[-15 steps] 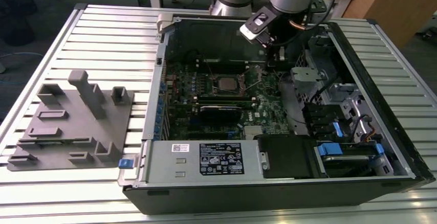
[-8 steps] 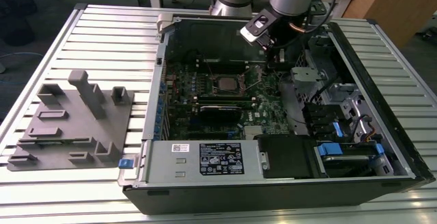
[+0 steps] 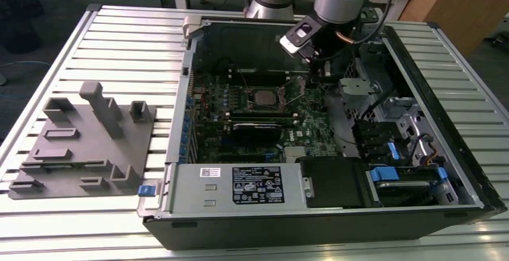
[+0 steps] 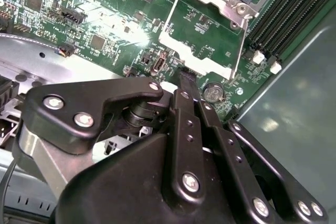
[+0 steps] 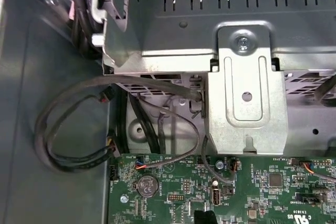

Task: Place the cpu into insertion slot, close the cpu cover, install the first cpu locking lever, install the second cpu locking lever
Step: 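Close the cpu cover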

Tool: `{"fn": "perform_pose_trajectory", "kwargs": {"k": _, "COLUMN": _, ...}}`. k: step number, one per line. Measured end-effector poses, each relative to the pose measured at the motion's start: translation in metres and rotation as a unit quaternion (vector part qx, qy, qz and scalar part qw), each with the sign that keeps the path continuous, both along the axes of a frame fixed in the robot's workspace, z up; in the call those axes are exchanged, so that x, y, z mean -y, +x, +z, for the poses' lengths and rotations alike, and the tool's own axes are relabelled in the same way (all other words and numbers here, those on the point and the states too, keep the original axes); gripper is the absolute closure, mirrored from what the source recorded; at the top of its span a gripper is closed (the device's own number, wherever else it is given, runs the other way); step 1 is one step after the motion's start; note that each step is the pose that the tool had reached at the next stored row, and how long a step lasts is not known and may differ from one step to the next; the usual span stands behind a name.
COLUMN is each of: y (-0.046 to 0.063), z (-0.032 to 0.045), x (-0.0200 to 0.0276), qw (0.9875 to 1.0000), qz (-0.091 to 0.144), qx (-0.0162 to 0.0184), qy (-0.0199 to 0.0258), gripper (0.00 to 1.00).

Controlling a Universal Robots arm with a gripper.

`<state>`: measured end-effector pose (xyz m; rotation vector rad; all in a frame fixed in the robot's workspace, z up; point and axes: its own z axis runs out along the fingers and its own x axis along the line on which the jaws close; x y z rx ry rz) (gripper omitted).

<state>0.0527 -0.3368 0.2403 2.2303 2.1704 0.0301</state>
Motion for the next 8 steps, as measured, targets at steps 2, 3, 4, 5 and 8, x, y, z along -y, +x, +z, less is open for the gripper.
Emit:
{"fn": "perform_pose_trajectory", "kwargs": {"k": 2, "y": 0.0000, "z": -0.0022, "x": 0.0000, "qw": 1.0000, "qz": 0.000, "qx": -0.0006, "qy": -0.0010, "gripper": 0.89}}
{"fn": "perform_pose_trajectory", "kwargs": {"k": 3, "y": 0.0000, "z": -0.0024, "x": 0.0000, "qw": 1.0000, "qz": 0.000, "qx": -0.0007, "qy": -0.0012, "gripper": 0.89}}
{"fn": "perform_pose_trajectory", "kwargs": {"k": 4, "y": 0.0000, "z": -0.0024, "x": 0.0000, "qw": 1.0000, "qz": 0.000, "qx": -0.0007, "qy": -0.0012, "gripper": 0.89}}
{"fn": "perform_pose_trajectory", "kwargs": {"k": 5, "y": 0.0000, "z": -0.0024, "x": 0.0000, "qw": 1.0000, "qz": 0.000, "qx": -0.0007, "qy": -0.0012, "gripper": 0.89}}
{"fn": "perform_pose_trajectory", "kwargs": {"k": 8, "y": 0.0000, "z": -0.0025, "x": 0.0000, "qw": 1.0000, "qz": 0.000, "qx": -0.0007, "qy": -0.0011, "gripper": 0.89}}
